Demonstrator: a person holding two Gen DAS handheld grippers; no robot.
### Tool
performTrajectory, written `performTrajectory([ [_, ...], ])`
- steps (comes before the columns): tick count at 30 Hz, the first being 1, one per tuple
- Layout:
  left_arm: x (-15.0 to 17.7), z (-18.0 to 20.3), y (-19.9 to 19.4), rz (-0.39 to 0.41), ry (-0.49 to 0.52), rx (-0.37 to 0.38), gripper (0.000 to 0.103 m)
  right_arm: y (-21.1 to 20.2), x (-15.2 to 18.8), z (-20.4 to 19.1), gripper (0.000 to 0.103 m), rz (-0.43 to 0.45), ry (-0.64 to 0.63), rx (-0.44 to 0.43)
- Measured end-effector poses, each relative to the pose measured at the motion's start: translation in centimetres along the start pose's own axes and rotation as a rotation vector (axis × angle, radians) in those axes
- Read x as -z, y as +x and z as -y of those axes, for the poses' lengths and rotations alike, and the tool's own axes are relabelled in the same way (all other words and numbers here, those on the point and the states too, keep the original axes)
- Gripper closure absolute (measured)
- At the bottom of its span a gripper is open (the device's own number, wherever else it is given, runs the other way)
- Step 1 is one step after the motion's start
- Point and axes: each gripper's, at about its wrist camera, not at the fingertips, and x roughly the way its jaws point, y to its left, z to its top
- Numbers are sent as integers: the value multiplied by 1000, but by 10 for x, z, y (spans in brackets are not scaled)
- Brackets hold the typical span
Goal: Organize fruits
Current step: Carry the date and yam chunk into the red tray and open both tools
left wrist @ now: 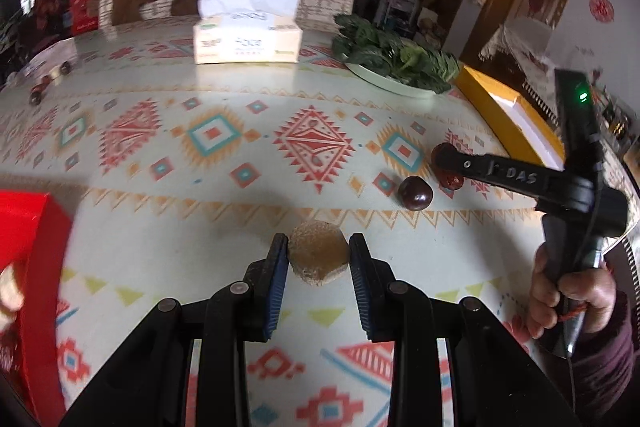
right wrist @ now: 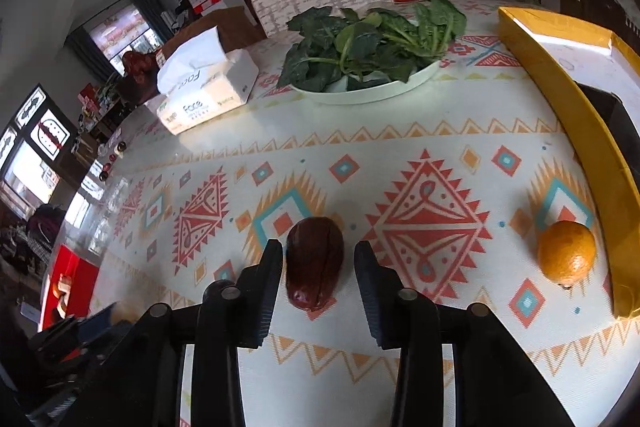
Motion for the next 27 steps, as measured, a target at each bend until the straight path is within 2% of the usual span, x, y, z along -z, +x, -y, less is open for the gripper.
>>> performTrajectory([
  [1, 2, -3, -6, 9, -8, -6, 73, 1, 1, -2, 63, -1, -13, 7],
  [2, 5, -7, -13, 21, -19, -14, 73, 1, 2, -6, 69, 1, -23, 22],
  [6, 17, -35, -54, 88, -91, -46, 73, -2, 5, -12, 70, 11, -39, 36],
  [9, 31, -76, -96, 162, -190, -76, 73, -7, 8, -15, 70, 33, -50, 54],
  [13, 50, -132, -137, 218, -295, -141, 73, -19, 10, -18, 70, 50, -19, 42],
  [16, 68, -177, -161, 241, -374, -201, 73, -38, 14, -29, 70, 70, 11, -16],
  [21, 96, -230, -180, 257, -476, -282, 73, -64, 21, -83, 70, 81, -57, -86],
  [27, 113, -261, -183, 259, -546, -303, 73, -55, 31, -169, 70, 10, -152, -217],
])
